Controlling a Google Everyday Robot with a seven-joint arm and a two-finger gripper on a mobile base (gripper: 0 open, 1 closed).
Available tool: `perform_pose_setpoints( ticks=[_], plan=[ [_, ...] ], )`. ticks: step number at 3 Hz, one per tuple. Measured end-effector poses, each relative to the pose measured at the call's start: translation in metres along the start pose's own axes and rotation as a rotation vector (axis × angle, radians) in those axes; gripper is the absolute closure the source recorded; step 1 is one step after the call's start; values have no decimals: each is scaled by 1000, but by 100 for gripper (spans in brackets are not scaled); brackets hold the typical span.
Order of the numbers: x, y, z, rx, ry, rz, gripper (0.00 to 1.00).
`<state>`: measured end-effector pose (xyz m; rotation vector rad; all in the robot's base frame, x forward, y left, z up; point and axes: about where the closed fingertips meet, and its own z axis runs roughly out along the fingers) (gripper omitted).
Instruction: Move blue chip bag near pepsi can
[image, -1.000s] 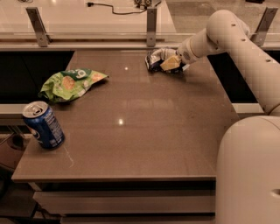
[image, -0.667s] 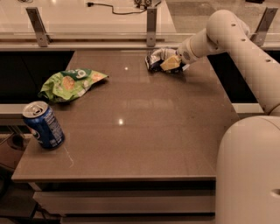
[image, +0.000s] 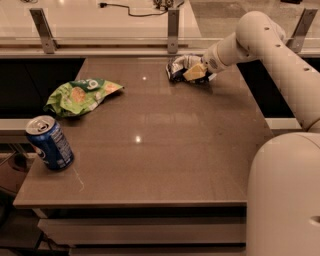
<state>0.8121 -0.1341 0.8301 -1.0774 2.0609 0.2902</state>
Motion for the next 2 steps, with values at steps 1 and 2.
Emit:
perform_pose_setpoints(
  ticks=[1, 2],
  plan=[
    [0, 0, 0, 0, 0, 0, 100],
    [0, 0, 0, 0, 0, 0, 100]
  ],
)
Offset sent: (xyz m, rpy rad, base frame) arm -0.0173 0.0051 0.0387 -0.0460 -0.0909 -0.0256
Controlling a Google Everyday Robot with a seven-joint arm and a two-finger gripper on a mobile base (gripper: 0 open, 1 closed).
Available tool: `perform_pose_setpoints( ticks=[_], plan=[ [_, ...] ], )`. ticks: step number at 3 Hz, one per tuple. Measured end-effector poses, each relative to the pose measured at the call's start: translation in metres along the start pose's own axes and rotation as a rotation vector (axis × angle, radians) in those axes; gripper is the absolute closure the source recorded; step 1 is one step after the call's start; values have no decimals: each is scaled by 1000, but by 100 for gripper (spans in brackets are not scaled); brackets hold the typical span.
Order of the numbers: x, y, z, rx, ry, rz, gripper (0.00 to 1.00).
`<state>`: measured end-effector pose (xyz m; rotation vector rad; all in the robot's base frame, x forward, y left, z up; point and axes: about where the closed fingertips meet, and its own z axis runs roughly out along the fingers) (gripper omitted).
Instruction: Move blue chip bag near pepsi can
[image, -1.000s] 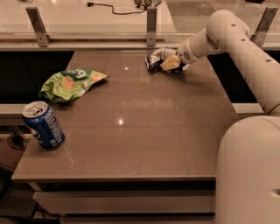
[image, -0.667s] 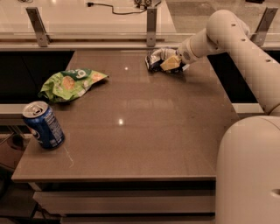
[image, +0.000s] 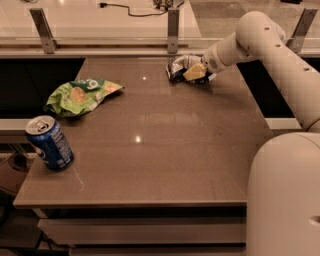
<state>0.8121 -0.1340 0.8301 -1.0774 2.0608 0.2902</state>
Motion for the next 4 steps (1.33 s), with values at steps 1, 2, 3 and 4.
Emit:
perform_pose_setpoints(
  ticks=[1, 2, 3, 4],
  plan=[
    [0, 0, 0, 0, 0, 0, 100],
    [-18, 3, -22, 43, -12, -38, 100],
    [-37, 7, -44, 89, -26, -77, 100],
    [-49, 15, -58, 100, -36, -111, 100]
  ],
)
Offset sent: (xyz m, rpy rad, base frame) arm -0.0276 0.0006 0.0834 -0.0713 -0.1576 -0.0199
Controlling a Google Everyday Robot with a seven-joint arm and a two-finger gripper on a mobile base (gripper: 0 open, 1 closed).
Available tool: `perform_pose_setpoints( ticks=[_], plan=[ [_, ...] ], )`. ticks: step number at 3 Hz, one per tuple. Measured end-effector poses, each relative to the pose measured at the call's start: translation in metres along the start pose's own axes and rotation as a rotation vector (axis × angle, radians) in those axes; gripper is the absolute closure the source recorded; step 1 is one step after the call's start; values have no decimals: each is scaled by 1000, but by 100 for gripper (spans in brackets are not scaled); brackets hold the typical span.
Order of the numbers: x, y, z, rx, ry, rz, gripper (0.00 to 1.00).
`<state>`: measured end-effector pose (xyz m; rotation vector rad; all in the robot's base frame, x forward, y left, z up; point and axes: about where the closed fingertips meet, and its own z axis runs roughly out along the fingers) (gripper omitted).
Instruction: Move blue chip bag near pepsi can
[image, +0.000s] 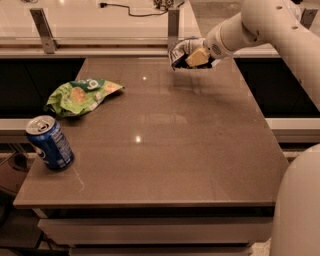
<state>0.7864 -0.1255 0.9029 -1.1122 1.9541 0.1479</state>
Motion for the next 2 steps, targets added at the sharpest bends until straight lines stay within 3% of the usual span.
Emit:
perform_pose_setpoints(
  ticks=[2],
  plan=[
    [-23, 49, -39, -102, -23, -79, 100]
  ],
)
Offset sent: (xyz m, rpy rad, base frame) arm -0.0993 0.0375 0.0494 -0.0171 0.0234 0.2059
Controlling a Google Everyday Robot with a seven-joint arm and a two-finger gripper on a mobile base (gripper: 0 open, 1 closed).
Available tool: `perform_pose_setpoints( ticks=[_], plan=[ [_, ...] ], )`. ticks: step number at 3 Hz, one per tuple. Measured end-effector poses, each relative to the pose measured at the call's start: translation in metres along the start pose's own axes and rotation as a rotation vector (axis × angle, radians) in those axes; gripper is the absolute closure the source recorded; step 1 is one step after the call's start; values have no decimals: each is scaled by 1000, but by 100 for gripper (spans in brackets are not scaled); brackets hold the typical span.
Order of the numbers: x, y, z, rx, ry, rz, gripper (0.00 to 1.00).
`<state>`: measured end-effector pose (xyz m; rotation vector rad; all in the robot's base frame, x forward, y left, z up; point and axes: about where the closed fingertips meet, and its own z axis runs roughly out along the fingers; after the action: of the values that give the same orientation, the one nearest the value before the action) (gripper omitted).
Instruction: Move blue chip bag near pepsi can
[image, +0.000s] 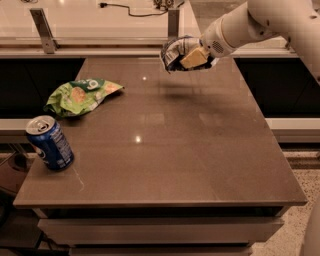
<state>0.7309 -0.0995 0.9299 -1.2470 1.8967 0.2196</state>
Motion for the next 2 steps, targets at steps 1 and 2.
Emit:
perform_pose_setpoints(
  ticks=[1, 2],
  plan=[
    [-13, 29, -17, -34, 3, -40, 100],
    [-24, 60, -30, -54, 9, -75, 100]
  ],
)
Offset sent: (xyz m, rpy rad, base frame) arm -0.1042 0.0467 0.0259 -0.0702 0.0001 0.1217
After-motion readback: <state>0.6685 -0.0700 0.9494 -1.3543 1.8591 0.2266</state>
